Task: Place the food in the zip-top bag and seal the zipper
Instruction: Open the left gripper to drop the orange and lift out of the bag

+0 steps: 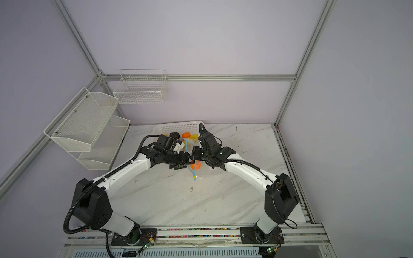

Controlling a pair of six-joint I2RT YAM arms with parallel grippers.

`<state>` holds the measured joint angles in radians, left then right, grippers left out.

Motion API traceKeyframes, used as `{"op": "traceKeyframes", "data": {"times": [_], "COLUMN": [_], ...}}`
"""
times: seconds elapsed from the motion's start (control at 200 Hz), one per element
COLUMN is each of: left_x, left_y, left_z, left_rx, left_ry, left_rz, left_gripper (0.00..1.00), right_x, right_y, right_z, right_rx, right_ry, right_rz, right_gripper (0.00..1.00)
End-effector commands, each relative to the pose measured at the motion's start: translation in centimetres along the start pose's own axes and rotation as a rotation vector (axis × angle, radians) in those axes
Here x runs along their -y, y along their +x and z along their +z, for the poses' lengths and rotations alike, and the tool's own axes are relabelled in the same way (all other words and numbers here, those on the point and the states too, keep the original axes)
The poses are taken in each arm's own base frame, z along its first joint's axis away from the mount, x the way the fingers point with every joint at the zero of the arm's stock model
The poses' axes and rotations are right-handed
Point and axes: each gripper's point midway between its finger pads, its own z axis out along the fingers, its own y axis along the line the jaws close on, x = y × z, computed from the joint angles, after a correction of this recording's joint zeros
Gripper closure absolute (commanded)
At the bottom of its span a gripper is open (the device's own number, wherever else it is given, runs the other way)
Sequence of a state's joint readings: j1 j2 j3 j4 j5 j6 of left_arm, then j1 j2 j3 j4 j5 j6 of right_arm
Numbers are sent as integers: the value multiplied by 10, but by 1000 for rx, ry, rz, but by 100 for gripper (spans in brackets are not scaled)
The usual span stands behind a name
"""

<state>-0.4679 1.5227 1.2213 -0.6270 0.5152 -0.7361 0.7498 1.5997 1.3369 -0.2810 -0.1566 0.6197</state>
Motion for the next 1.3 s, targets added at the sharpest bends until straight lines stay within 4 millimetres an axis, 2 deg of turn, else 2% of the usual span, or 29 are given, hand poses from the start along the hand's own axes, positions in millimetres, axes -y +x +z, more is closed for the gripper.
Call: {"op": "traceKeyframes", "data": {"times": [0.0,0.105,0.215,0.31,0.37,0.48,0.49,0.52,0.73,1.07,1.18,1.3], "left_x": [15,19,21,19,18,12,18,20,14,14,0,-19], "left_y": [-7,-6,-7,-6,-6,-5,-4,-3,-1,-13,-26,-59], "left_z": [-9,-11,-22,-29,-33,-31,-39,-41,-39,-41,-49,-74], "left_rx": [37,36,70,88,91,83,99,103,97,126,166,275], "left_ry": [34,48,46,34,31,22,36,43,36,63,35,-56], "left_rz": [49,54,76,84,87,82,95,99,102,121,103,113], "left_gripper": [43,49,52,52,48,46,46,46,46,44,40,36], "right_x": [-2,-3,-1,0,0,-1,-1,-2,-3,2,3,3], "right_y": [-11,-11,-9,-8,-8,-9,-9,-10,-12,-13,-13,-13], "right_z": [-14,-13,-12,-12,-13,-14,-13,-14,-16,-17,-17,-16], "right_rx": [39,37,33,32,32,36,36,38,46,57,60,56], "right_ry": [-5,-7,-7,-6,-7,-8,-7,-8,-7,16,21,19], "right_rz": [0,1,3,2,1,-1,-1,-1,-3,3,3,5], "right_gripper": [100,100,100,100,100,100,100,100,100,100,100,100]}}
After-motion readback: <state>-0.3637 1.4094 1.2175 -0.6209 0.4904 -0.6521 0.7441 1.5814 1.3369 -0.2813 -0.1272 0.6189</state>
